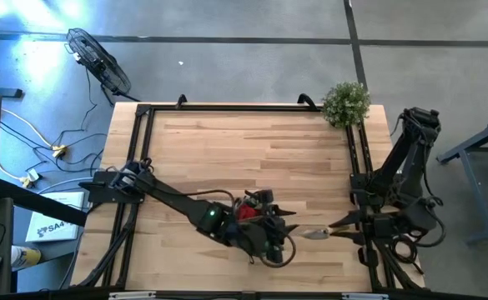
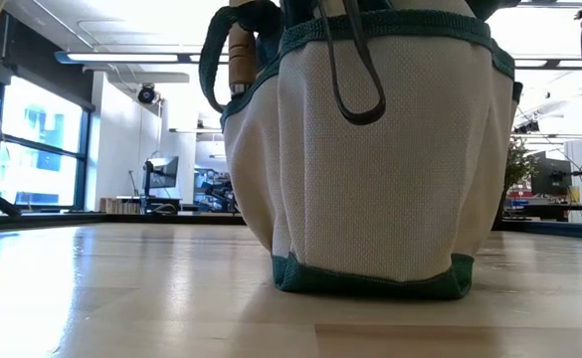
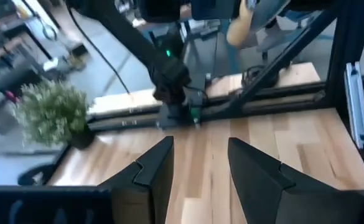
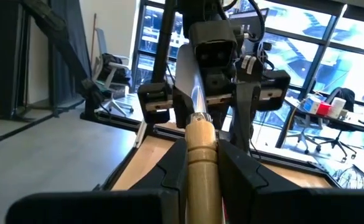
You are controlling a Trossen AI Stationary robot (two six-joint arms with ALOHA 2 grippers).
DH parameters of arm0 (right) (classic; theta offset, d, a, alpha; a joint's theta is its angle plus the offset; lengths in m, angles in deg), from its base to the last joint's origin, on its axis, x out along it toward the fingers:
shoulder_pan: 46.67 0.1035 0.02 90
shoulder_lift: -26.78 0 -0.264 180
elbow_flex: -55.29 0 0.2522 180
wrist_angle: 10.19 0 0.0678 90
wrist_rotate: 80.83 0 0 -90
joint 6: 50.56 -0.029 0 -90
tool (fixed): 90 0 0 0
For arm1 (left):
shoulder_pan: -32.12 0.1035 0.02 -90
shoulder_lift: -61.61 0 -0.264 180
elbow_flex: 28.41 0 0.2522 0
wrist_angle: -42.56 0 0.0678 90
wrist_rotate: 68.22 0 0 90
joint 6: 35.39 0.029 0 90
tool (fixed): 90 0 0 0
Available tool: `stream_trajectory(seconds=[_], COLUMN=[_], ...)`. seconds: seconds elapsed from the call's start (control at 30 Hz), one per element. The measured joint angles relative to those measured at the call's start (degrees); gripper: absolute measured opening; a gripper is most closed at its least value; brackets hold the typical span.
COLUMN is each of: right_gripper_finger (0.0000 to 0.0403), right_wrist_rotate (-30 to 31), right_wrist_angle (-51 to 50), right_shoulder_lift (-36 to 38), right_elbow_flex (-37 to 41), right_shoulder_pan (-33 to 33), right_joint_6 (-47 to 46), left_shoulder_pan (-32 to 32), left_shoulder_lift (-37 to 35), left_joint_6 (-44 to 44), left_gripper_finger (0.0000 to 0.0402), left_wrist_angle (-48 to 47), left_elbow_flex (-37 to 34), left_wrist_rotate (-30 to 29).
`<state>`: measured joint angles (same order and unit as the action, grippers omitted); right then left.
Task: Pick & Place Garden tools in Gardening bag
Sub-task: Put the trowel into the gardening bag
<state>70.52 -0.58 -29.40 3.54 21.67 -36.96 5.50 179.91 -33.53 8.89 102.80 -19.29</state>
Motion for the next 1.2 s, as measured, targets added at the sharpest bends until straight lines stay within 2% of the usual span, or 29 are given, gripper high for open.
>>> stream_trajectory(seconds=[0.1, 0.3, 0.37, 1.0, 1.2], right_gripper_finger=[0.0053, 0.0053, 0.0053, 0.0053, 0.0053], right_wrist_rotate=[1.82, 1.80, 1.76, 1.52, 1.52], right_wrist_angle=[-0.13, -0.44, -0.44, -0.50, -0.51], right_shoulder_lift=[0.00, 0.00, 0.00, 0.00, 0.00], right_elbow_flex=[0.00, 0.00, 0.00, -0.04, -0.04], right_shoulder_pan=[0.70, 0.68, 0.68, 0.68, 0.68], right_joint_6=[0.04, 0.00, 0.00, -0.04, -0.04], left_shoulder_pan=[-0.23, -0.83, -0.91, -0.06, 0.39], left_shoulder_lift=[-0.02, -0.02, -0.06, -0.09, -0.20], left_joint_6=[3.42, 9.96, 11.21, 11.69, 11.84], left_gripper_finger=[0.0145, 0.0145, 0.0145, 0.0145, 0.0145], left_wrist_angle=[3.84, 10.94, 12.34, 16.30, 17.36], left_elbow_flex=[0.00, 0.00, 0.00, 0.00, 0.00], left_wrist_rotate=[0.48, 9.20, 10.23, 9.48, 11.79])
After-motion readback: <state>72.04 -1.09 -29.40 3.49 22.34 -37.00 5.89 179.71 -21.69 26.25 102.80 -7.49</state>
